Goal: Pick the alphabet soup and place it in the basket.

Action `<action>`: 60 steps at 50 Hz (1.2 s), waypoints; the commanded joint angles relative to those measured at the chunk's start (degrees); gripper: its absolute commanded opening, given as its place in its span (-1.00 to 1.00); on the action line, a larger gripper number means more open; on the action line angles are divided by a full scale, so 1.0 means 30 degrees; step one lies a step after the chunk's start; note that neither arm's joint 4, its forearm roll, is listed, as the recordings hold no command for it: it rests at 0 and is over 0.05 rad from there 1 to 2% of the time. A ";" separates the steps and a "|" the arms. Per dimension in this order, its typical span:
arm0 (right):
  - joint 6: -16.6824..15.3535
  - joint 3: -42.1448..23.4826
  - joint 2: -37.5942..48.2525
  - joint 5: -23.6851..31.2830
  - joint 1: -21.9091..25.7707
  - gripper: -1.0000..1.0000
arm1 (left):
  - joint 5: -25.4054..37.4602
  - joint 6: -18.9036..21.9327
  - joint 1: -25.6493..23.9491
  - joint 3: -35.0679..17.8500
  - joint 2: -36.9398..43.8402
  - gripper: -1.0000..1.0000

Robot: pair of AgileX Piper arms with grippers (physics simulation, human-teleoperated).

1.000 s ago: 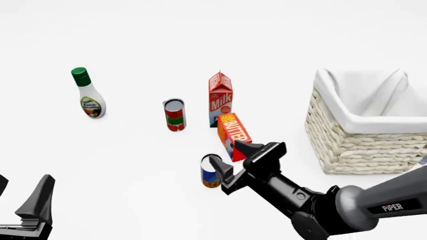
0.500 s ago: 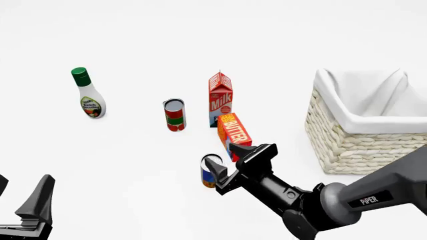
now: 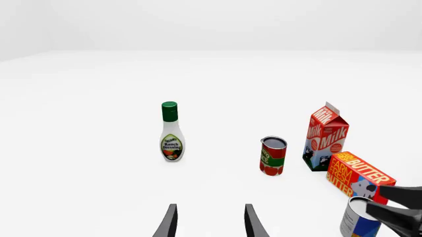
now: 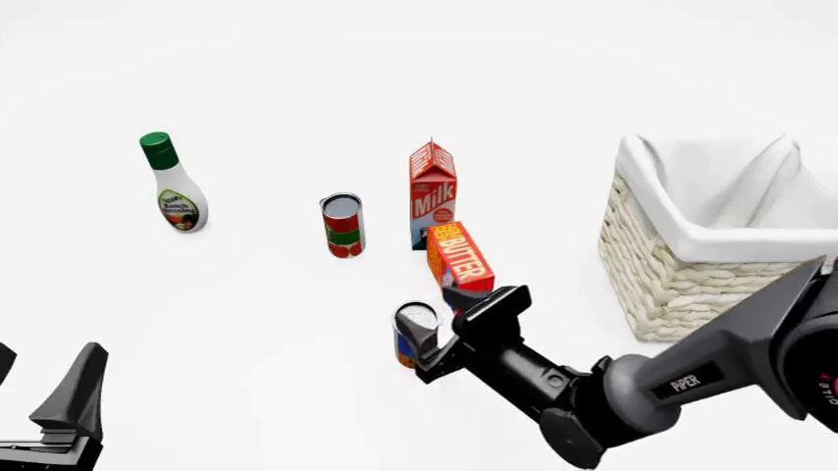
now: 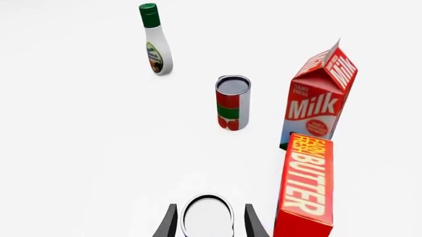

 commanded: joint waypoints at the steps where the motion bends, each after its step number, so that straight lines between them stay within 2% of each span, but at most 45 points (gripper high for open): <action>1: 0.0099 -0.0295 0.0528 -0.0028 0.0001 1.00 | 0.0000 0.0000 0.0000 0.0000 0.0000 1.00; 60: 0.0505 -0.1984 0.3240 0.0139 0.0333 1.00 | 0.0000 0.0000 0.0000 0.0000 0.0000 1.00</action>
